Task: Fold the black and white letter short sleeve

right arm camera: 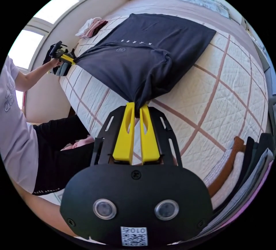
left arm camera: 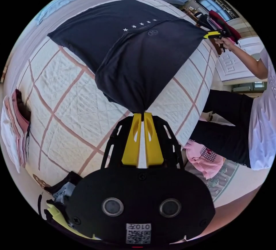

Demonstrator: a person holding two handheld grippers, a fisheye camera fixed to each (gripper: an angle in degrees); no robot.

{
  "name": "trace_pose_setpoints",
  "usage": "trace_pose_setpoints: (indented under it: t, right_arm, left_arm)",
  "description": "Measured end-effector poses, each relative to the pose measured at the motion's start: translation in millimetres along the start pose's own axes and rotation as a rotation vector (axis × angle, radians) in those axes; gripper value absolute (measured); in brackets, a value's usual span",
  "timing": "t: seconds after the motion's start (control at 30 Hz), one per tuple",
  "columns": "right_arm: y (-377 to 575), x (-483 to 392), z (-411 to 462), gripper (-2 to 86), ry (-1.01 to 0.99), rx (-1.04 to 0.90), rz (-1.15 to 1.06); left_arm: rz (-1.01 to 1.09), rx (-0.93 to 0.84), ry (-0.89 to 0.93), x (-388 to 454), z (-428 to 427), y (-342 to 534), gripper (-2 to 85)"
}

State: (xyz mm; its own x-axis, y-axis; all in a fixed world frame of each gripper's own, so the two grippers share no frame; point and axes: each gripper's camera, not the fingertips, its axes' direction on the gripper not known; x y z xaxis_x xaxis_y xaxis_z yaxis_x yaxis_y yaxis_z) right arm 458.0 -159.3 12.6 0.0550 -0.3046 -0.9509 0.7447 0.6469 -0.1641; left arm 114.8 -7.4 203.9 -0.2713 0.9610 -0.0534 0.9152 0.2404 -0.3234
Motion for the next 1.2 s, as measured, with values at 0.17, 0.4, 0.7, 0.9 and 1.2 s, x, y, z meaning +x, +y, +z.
trace_pose_setpoints:
  t: [0.17,0.4,0.7,0.9,1.2]
  right_arm:
    - [27,-8,35,3.0,-0.072,-0.142,0.032]
    - [58,-18,79,3.5,-0.033,-0.135,0.15]
    - [62,-34,62,3.5,-0.015,-0.16,0.173]
    - [71,-52,65,5.2,0.165,-0.163,0.21]
    - [45,-101,29,3.3,0.231,0.024,0.148]
  left_arm:
    - [-0.027,-0.131,0.08,21,29,27,-0.1]
    - [-0.19,-0.088,0.003,43,84,49,0.2]
    - [-0.207,-0.044,0.072,36,72,61,0.2]
    - [-0.191,-0.161,-0.163,52,90,64,1.5]
    - [-0.475,0.111,-0.234,60,49,87,1.3]
